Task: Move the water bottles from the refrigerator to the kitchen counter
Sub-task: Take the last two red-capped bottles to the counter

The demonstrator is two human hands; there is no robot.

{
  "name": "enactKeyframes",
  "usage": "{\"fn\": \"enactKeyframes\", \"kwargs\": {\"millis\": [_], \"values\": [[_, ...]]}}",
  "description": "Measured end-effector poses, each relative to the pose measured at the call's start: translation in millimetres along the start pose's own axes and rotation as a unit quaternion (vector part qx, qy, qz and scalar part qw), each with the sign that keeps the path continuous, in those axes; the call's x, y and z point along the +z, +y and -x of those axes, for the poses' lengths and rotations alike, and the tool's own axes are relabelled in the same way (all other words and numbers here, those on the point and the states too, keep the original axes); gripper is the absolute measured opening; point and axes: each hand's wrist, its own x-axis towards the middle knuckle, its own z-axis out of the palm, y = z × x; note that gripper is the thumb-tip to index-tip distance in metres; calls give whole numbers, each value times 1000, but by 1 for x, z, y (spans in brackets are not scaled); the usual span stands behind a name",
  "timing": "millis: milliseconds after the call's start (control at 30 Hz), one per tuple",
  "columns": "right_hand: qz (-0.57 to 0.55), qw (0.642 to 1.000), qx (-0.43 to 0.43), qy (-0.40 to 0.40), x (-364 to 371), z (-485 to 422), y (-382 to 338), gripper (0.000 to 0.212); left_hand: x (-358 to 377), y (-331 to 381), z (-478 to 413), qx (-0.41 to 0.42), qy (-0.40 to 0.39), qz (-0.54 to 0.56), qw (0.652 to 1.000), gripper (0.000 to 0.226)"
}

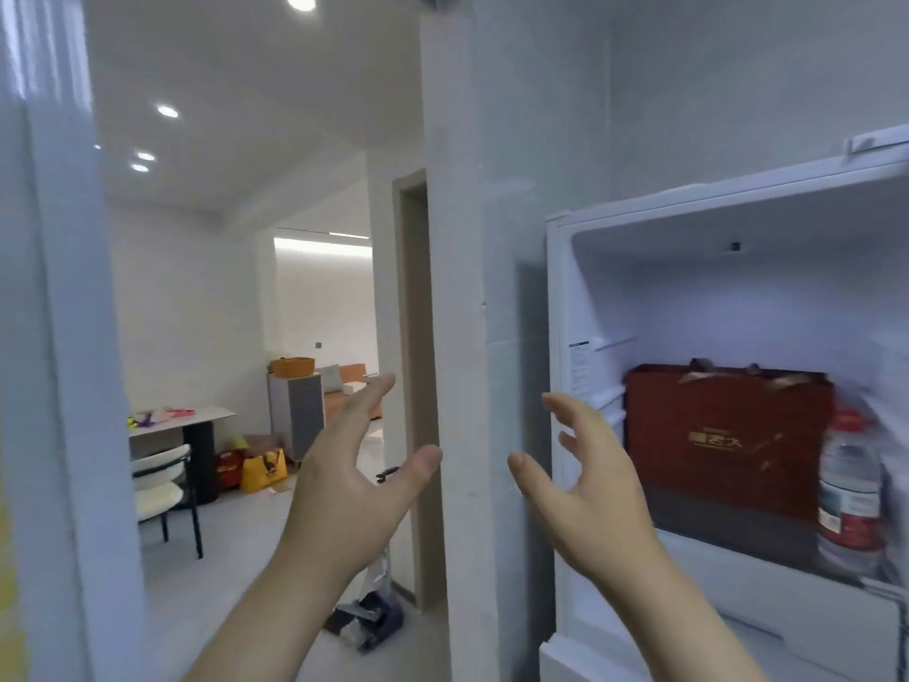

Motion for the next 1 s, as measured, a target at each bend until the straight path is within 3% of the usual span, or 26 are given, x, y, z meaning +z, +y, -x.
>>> {"fn": "enactKeyframes", "kwargs": {"millis": [300, 433, 700, 867, 1000], "values": [[49, 992, 41, 107, -48, -48, 113, 51, 150, -53, -66, 44, -91, 52, 994, 58], [98, 980, 47, 168, -80, -54, 146, 53, 215, -63, -78, 40, -120, 143, 982, 63], [205, 933, 123, 269, -157, -50, 185, 51, 360, -40, -83, 28, -228, 285, 931, 53], [246, 905, 172, 301, -180, -50, 213, 40, 465, -39, -82, 54, -294, 323, 898, 61], [259, 878, 209, 343, -184, -64, 241, 43, 550, -48, -90, 39, -352, 345, 869, 59]]}}
